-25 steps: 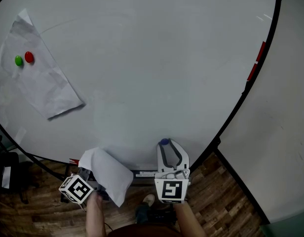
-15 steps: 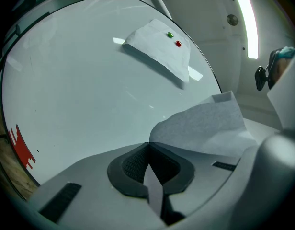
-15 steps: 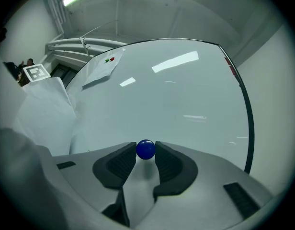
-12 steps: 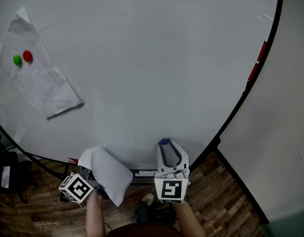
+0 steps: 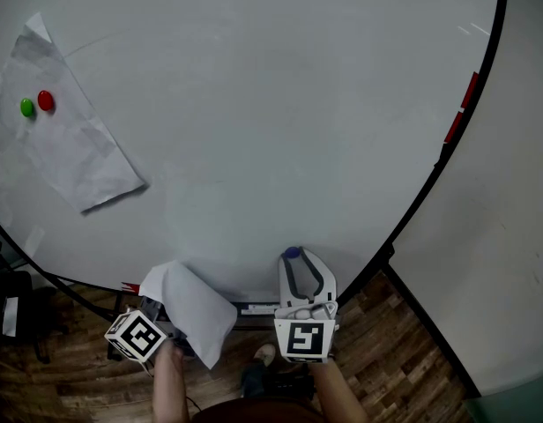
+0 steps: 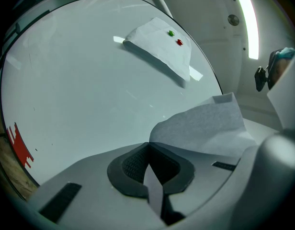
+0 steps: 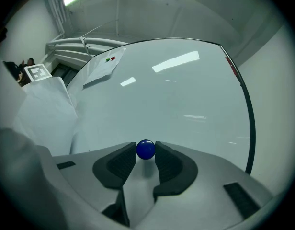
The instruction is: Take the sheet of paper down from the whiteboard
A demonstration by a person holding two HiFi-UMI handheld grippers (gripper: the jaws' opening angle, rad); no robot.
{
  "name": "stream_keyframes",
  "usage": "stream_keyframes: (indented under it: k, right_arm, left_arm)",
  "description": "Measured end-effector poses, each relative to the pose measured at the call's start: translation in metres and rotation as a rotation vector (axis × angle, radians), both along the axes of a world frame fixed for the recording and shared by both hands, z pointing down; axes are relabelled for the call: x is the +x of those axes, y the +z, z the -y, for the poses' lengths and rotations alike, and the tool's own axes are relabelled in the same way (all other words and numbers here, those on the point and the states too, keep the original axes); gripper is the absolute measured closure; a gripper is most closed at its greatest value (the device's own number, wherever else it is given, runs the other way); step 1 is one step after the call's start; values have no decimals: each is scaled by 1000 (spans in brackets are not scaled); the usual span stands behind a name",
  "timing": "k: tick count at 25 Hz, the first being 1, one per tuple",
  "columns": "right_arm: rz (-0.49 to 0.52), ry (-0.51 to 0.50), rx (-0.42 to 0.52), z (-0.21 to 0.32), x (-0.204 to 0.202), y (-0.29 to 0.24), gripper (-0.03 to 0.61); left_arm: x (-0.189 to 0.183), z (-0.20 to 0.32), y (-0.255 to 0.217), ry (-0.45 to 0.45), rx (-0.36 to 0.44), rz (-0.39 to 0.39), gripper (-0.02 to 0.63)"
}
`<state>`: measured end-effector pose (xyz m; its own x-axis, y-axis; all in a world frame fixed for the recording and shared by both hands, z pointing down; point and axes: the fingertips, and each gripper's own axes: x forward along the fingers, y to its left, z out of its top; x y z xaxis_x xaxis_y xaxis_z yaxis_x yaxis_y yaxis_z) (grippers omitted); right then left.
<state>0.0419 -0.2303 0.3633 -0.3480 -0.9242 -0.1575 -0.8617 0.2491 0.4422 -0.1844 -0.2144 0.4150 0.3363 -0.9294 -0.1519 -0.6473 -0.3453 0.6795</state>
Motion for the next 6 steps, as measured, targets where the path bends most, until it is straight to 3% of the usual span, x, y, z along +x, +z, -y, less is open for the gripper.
stream_keyframes:
  k: [6]
  right_arm:
    - [-9, 10, -13, 1, 1, 2, 442]
  left_arm:
    - [1, 2, -2, 11, 14, -12, 591]
